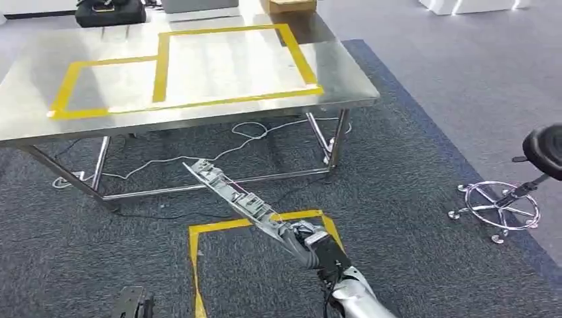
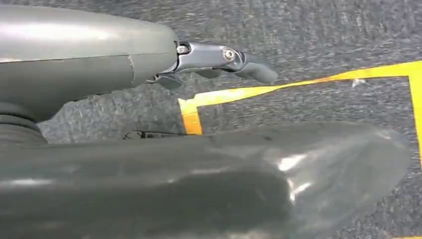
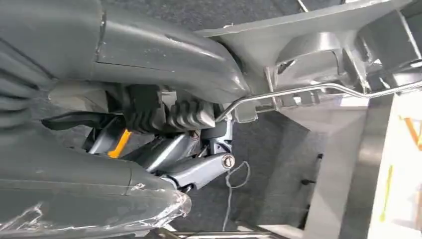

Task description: Take the parts from the cabinet and place them on the table.

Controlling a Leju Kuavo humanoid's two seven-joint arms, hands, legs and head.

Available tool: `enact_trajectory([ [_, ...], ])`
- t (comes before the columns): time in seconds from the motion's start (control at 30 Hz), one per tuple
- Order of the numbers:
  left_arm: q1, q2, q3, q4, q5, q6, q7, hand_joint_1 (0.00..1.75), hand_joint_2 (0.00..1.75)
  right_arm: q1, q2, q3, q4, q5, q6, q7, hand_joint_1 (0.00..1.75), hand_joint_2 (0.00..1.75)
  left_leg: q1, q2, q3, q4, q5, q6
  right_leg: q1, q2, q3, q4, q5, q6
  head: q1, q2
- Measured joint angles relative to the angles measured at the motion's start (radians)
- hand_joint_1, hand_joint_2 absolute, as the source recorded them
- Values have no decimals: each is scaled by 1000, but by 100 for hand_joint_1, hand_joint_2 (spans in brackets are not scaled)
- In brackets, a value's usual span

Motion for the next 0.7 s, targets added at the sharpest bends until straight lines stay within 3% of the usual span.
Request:
enact_trajectory([
  [0.03, 2, 0, 0, 0, 0, 2, -4, 0, 0, 0, 0, 0, 0, 0, 0, -3, 175, 175, -2, 0, 0, -4, -4, 6, 0, -1, 6, -4, 0, 2, 10, 0],
  [0.1, 5, 1, 0, 0, -2, 6, -15, 0, 0, 2, 0, 0, -3, 0, 1, -7, 175, 175, 3, -2, 6, -5, -11, 17, -1, -3, 14, -3, -12, 11, 9, 0],
  [0.13, 5, 2, 0, 0, -5, 13, -22, 0, 0, 5, 0, 0, -8, 0, 2, -10, 175, 175, 4, -3, 14, -7, -18, 27, -1, -6, -1, 21, -22, 16, 15, 0],
  [0.17, 3, 2, 0, 0, -8, 18, -26, 0, 0, 5, 0, 0, -9, 1, 3, -14, 175, 175, 4, -3, 20, -7, -24, 35, -2, -7, -36, 84, -42, 20, 22, 0],
  [0.23, 3, 2, 0, 0, -19, 32, -29, 0, 0, 11, 0, 0, -11, -1, 5, -22, 175, 175, 4, -3, 29, -7, -37, 41, -2, -7, -149, 261, -92, 26, 24, 0],
  [0.27, 5, 2, 0, 0, -22, 39, -29, 0, 0, 17, 0, 0, -18, -4, 9, -23, 175, 175, 3, -4, 37, -7, -44, 41, -2, -7, -197, 319, -99, 26, 23, 0],
  [0.3, 7, 2, 0, 0, -23, 41, -29, 0, 0, 24, 0, 0, -24, -6, 10, -23, 175, 175, 2, -6, 46, -7, -51, 41, -1, -7, -225, 335, -77, 24, 24, 0],
  [0.33, 8, 2, 0, 0, -23, 44, -29, 0, 0, 31, -1, 0, -31, -8, 11, -23, 175, 175, 1, -9, 57, -7, -60, 41, -1, -7, -231, 309, -30, 19, 24, 0],
  [0.4, 7, 2, 0, 0, -23, 46, -29, 0, 0, 38, -2, 0, -52, -12, 12, -23, 175, 175, 0, -13, 83, -7, -79, 39, 2, -7, -195, 152, 103, 4, 26, 0],
  [0.43, 7, 1, 0, 0, -23, 47, -29, 0, 0, 39, -2, 0, -58, -15, 14, -23, 175, 175, 1, -13, 93, -8, -89, 35, 6, -7, -177, 73, 148, -4, 26, 0],
  [0.47, 5, 0, 0, 1, -23, 48, -27, 0, 0, 41, -2, 1, -68, -20, 14, -24, 175, 175, -4, -14, 92, -9, -93, 29, 12, -6, -161, 80, 139, -7, 23, 0],
  [0.53, 4, -2, 1, 1, -24, 47, -16, 0, 0, 60, -3, 2, -119, -35, 11, -24, 175, 175, 0, -14, 86, -11, -92, 19, 16, -6, -150, 44, 115, -13, 24, 0],
  [0.6, 2, -3, 1, 1, -29, 40, -16, 0, 0, 87, -8, 11, -191, -55, -9, -24, 175, 175, -3, -11, 85, -16, -95, 8, 11, -5, -144, 23, 98, -20, 23, 0],
  [0.67, -4, -3, 1, 1, -32, 34, -18, 0, 0, 124, -18, 18, -297, -80, -38, -23, 175, 175, -6, -9, 75, 19, -136, 6, 2, -7, -126, 3, 97, -25, 18, 0],
  [0.7, -4, -4, 1, 1, -34, 30, -18, 0, 0, 136, -23, 21, -339, -91, -45, -26, 175, 175, -6, -9, 52, 81, -178, 9, 2, -7, -118, -1, 95, -28, 18, 0],
])
